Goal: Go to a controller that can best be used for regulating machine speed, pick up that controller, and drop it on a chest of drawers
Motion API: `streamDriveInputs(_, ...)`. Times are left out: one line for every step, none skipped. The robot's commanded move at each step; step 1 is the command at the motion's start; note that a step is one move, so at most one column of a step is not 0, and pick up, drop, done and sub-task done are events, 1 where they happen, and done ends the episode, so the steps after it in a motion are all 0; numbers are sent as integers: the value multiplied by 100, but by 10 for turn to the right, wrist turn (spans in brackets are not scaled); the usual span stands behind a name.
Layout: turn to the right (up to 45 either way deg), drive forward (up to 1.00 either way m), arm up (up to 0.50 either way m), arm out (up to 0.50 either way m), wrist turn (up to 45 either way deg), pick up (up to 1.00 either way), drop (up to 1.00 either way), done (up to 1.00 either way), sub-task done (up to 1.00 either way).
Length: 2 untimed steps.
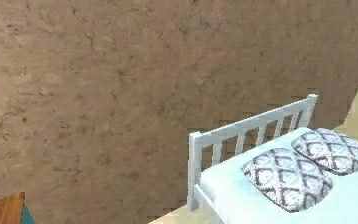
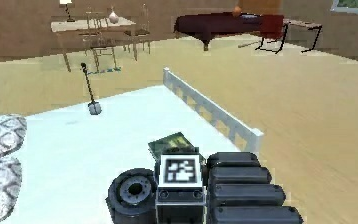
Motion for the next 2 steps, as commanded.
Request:
streamDriveInputs(-270,0,0,0,0,0,0,0,0)
streamDriveInputs(0,15,0,0,0,0,0,0,0)
